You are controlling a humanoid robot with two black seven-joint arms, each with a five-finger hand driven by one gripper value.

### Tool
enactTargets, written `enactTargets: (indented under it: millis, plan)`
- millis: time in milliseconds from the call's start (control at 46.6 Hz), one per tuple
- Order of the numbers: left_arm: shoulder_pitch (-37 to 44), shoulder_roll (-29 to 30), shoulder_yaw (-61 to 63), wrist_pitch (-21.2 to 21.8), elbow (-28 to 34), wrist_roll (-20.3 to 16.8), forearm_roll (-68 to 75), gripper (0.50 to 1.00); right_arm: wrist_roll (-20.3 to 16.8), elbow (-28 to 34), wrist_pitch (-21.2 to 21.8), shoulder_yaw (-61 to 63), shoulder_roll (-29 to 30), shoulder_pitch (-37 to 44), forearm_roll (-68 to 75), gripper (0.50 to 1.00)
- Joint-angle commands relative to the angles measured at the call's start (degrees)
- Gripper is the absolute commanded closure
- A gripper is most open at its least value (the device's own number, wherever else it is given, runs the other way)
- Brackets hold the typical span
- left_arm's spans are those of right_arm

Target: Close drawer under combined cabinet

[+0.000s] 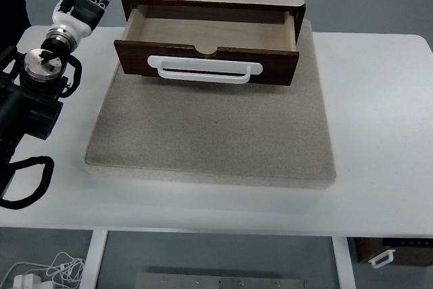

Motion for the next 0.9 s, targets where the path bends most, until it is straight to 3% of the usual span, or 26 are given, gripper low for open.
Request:
enactTargets:
  millis: [0,880]
  plan:
    - [-0.1,0.0,0.0,0.0,-0.1,0.0,0.0,0.504,0.0,0.0,0.0,0.0,0.0,0.0,0.0,0.548]
    - [-0.9,0.7,0.0,-2.8,-0.2,0.0,0.0,0.504,0.0,0.0,0.0,0.0,0.0,0.0,0.0,0.548]
